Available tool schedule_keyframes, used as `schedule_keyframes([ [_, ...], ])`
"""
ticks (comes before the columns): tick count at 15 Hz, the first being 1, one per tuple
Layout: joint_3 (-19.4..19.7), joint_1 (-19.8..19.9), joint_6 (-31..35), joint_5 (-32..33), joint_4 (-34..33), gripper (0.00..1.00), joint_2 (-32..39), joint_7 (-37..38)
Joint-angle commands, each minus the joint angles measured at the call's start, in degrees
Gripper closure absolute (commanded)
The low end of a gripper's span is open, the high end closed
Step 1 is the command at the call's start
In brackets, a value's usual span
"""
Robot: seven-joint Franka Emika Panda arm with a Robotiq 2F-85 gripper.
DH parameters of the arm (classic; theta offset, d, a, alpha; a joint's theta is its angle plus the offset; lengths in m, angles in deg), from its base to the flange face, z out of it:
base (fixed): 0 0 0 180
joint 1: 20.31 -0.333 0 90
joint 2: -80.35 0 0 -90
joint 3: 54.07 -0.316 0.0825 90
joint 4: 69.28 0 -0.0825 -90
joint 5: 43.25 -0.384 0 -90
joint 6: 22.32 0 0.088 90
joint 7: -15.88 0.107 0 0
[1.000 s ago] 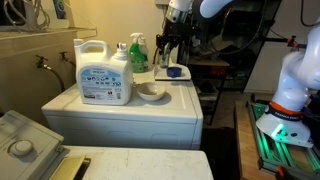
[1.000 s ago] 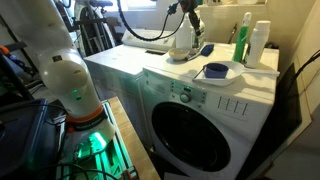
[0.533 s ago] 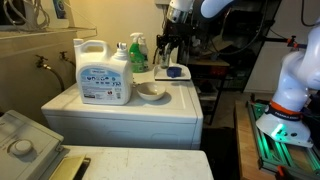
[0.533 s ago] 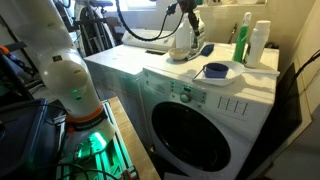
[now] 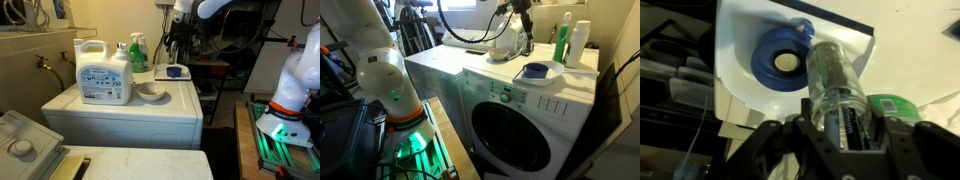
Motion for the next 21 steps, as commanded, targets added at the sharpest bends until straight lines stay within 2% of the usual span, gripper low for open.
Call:
schedule_keyframes([
  [1, 1.5, 2.3, -2.4, 0.6, 0.2, 0.73, 0.3, 3.2],
  [5, 1.7, 2.8, -1.6, 3.1, 0.7, 0.73, 2.3, 6.8],
  [11, 2.6, 2.5, 0.6, 9.6, 0.6, 0.73, 5.6, 16.6],
  [17, 3.3, 2.0, 2.7, 8.9, 0.4, 0.73, 8.0, 20.4],
  [18, 3.4, 2.1, 3.2, 8.3, 0.4, 0.23, 8.1, 20.6],
  [19, 3.6, 2.1, 3.6, 8.2, 0.4, 0.22, 8.1, 21.0],
  [21, 4.1, 2.1, 3.9, 8.4, 0.1, 0.08, 7.6, 21.6],
])
